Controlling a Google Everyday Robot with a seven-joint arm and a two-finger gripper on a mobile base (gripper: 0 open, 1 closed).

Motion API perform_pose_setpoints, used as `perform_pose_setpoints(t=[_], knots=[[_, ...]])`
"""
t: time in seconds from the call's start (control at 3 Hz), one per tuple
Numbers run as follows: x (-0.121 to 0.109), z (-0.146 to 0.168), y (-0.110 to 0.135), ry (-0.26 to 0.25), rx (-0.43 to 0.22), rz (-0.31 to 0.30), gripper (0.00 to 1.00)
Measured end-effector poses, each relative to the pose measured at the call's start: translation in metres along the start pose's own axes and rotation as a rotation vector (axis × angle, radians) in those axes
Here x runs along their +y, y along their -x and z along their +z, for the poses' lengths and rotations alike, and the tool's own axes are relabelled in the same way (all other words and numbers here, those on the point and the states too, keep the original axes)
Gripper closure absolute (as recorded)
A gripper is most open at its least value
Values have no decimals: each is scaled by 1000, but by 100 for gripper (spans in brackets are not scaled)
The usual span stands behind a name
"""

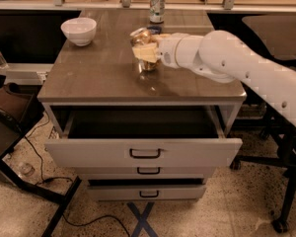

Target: Move orange can near white bowl

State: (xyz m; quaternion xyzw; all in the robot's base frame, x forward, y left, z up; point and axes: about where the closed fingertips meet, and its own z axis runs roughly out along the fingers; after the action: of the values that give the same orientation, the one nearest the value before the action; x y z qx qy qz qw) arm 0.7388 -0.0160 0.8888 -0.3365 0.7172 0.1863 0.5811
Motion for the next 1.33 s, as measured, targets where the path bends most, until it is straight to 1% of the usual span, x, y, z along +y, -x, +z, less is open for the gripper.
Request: perform_pose_setpoints(t=[0.33,0.67,1.0,1.33], knots=[[1,3,1,0,-1,-2,100],[8,27,15,10,-20,-28,100],[5,40,50,9,-58,-66,100],[7,41,50,9,-60,-62,100]])
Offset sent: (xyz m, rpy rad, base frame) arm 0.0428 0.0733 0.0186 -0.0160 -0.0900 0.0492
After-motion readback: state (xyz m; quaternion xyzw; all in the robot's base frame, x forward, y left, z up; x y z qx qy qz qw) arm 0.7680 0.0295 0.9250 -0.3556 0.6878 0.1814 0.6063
